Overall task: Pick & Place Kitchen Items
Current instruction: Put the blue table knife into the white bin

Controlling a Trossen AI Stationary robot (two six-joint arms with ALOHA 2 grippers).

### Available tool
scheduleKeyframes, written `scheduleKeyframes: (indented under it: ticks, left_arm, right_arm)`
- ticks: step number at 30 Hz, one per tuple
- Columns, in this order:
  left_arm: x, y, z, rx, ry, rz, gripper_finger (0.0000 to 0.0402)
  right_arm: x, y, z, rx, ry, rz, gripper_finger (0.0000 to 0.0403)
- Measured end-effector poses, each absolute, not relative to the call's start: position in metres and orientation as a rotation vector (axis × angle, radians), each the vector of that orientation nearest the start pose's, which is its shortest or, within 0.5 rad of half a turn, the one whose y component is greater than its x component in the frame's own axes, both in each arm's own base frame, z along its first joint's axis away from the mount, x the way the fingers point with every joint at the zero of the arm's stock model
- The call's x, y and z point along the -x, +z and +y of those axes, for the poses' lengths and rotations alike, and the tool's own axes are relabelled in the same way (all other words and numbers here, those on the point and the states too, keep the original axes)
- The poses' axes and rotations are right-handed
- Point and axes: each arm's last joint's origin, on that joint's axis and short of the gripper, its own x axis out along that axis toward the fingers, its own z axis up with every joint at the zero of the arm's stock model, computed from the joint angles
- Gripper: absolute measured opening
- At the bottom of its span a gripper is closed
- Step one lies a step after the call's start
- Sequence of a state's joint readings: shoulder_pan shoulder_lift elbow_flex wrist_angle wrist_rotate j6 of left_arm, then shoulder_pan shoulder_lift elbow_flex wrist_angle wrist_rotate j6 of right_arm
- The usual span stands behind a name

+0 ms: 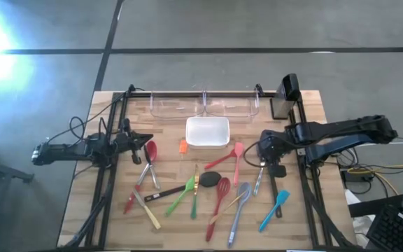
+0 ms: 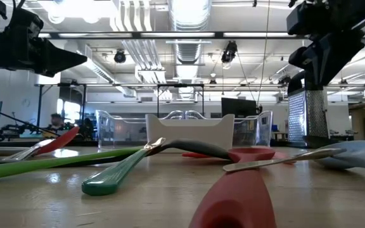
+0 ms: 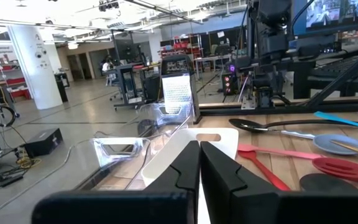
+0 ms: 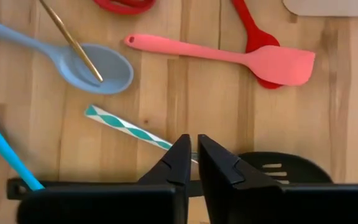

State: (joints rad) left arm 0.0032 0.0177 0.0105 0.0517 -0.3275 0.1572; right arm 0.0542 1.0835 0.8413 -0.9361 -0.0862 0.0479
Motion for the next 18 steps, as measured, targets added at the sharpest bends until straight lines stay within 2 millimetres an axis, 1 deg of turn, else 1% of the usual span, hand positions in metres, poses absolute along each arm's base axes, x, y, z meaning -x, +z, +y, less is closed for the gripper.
scheduleKeyframes:
  ticks: [10,14,18]
  left_arm:
    - [-0.097,0.171,0.01,-0.149,0.333,-0.018,0.0017]
    - [-0.097,0.171,0.01,-0.149,0.333,-0.018,0.0018]
    - [-0.097,0.171,0.01,-0.149,0.333,-0.018,0.0016]
  right_arm:
    - [-0.192,0.237,0.013,0.044,0.154,1.231,0.0143]
    - [-0.196,0.225,0.013,0.057,0.164,1.287,0.0168]
    - [-0.201,0.208,0.013,0.057,0.169,1.371,0.0178]
